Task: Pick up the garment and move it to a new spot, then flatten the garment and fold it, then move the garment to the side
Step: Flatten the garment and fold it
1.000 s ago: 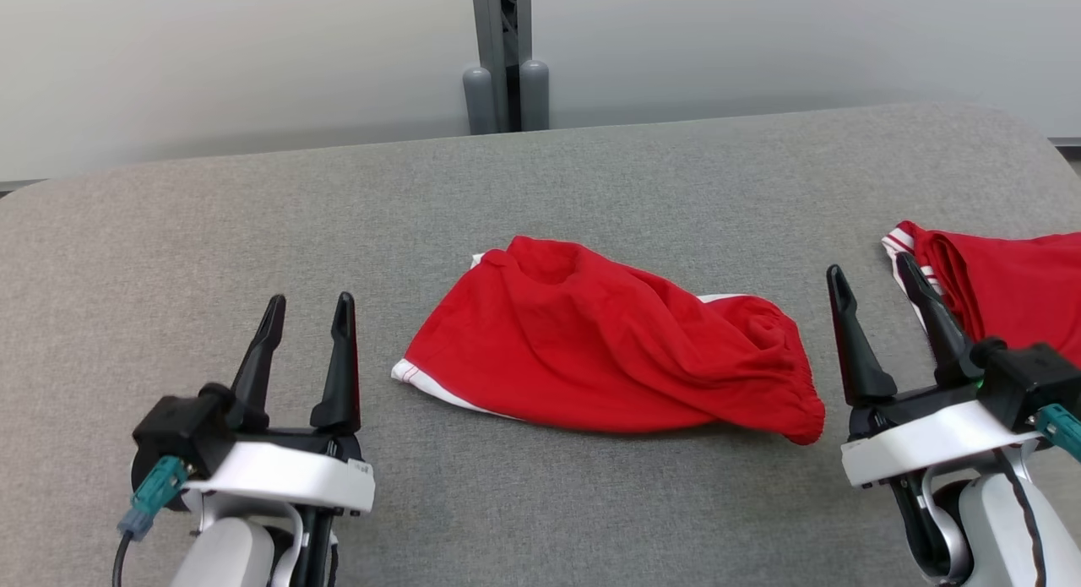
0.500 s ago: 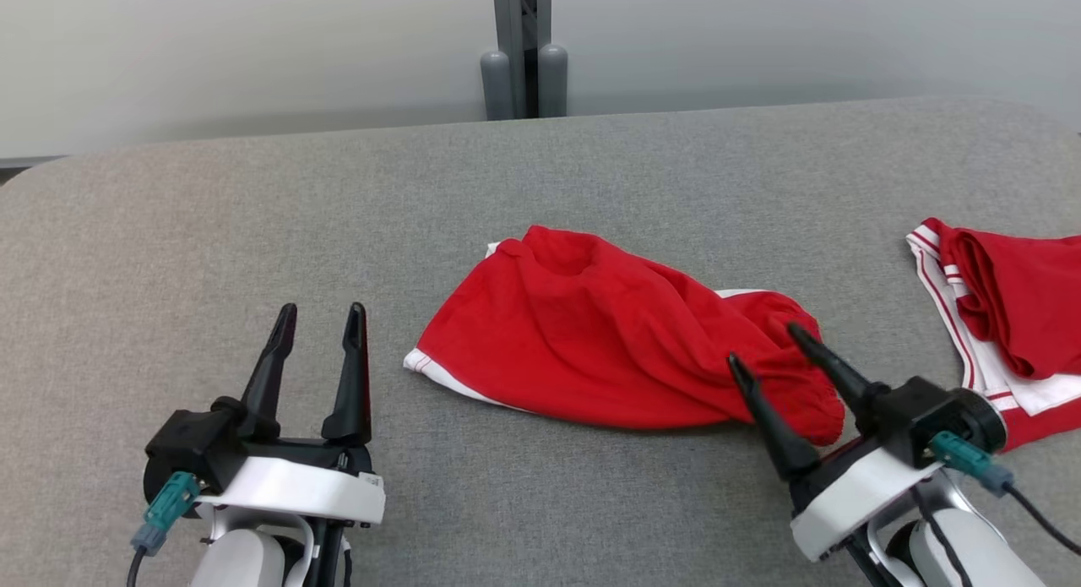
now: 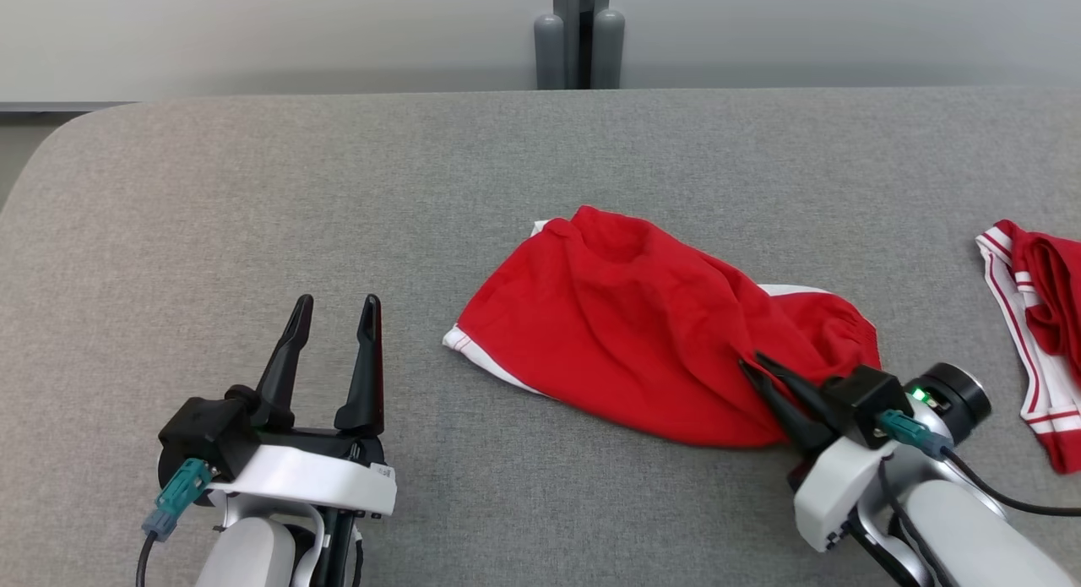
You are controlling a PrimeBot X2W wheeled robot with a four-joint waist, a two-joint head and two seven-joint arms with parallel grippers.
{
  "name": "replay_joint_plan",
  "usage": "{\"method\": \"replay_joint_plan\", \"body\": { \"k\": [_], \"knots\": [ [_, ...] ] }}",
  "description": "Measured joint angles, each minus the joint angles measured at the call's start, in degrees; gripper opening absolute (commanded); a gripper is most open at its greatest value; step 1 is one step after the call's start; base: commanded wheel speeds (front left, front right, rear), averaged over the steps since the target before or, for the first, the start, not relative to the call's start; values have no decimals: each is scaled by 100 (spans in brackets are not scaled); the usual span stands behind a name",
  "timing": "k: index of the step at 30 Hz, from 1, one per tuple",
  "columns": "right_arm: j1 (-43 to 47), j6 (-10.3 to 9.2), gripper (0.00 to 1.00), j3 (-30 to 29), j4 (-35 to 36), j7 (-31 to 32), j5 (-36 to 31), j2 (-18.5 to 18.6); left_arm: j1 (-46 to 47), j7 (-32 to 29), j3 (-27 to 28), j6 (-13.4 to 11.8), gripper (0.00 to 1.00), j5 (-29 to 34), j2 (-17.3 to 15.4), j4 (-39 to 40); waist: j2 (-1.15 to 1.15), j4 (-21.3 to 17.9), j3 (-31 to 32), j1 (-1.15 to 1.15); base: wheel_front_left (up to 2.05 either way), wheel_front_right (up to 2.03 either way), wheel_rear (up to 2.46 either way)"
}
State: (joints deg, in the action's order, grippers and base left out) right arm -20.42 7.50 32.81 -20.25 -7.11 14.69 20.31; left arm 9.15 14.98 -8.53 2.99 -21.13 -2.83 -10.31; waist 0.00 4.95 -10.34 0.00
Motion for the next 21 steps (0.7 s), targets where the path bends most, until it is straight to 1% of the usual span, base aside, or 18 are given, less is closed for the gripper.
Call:
{"method": "replay_joint_plan", "body": {
  "k": [2,5,9,12,15,18,20,21],
  "knots": [
    [-115,0,0,138,0,-56,54,-16,8,0,0,-7,100,-14,-1,3,0,31,13,0,0,0,0],
    [-261,0,0,453,198,-102,279,-57,7,0,-12,-30,100,-47,1,0,0,58,59,0,0,0,0],
    [-520,0,0,860,751,-101,730,-96,-21,0,-23,-54,100,-86,1,-12,0,77,141,0,0,0,0],
    [-763,0,0,993,1257,-43,1163,-114,-43,0,-24,-56,100,-116,1,-11,0,87,193,0,0,0,0],
    [-978,0,0,879,1767,74,1739,-185,-57,0,-31,-63,100,-151,0,-15,0,101,239,0,0,0,0],
    [-1130,-1,0,541,2147,142,2315,-229,-71,0,-30,-71,100,-159,1,-10,0,128,265,0,0,0,0],
    [-1144,0,0,227,2180,233,2705,-253,-76,0,-37,-73,100,-162,1,-7,0,153,272,0,0,0,0],
    [-1141,0,0,76,2112,299,2783,-212,-79,0,-38,-75,100,-164,1,-2,0,168,273,0,0,0,0]
  ]
}}
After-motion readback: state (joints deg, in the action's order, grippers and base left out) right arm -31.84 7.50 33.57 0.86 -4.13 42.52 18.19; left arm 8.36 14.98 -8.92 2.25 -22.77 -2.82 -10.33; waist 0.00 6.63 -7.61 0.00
